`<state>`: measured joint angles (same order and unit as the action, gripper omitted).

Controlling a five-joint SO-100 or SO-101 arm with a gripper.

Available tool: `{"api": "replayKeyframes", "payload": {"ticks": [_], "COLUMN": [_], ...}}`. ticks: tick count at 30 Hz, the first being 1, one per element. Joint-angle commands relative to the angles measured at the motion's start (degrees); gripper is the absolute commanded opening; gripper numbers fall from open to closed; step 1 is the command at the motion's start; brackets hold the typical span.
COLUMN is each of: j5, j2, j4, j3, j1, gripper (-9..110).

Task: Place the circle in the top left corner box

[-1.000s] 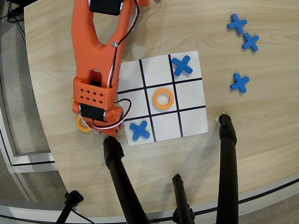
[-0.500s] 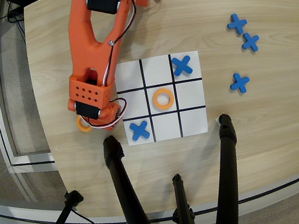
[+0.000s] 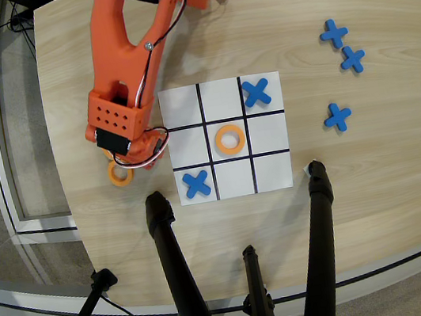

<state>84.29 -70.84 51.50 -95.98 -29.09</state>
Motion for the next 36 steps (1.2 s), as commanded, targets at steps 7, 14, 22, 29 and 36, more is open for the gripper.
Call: {"api": "replayKeyframes", "payload": {"ticks": [7,14,22,29,36], "j5": [1.32,5.01,13.36,20.65,21.53], "j2": [-1.23,-1.14,-1.23,-0.97,-1.58], "j4": [4.57,10.37,15.03,14.41,13.18], "j3": [-2.02,-1.93,-2.29,-1.67,-2.90], "j1": [-0.70,-4.39,-13.80,-22.15,-23.38], "gripper": [13,13,13,13,0]}}
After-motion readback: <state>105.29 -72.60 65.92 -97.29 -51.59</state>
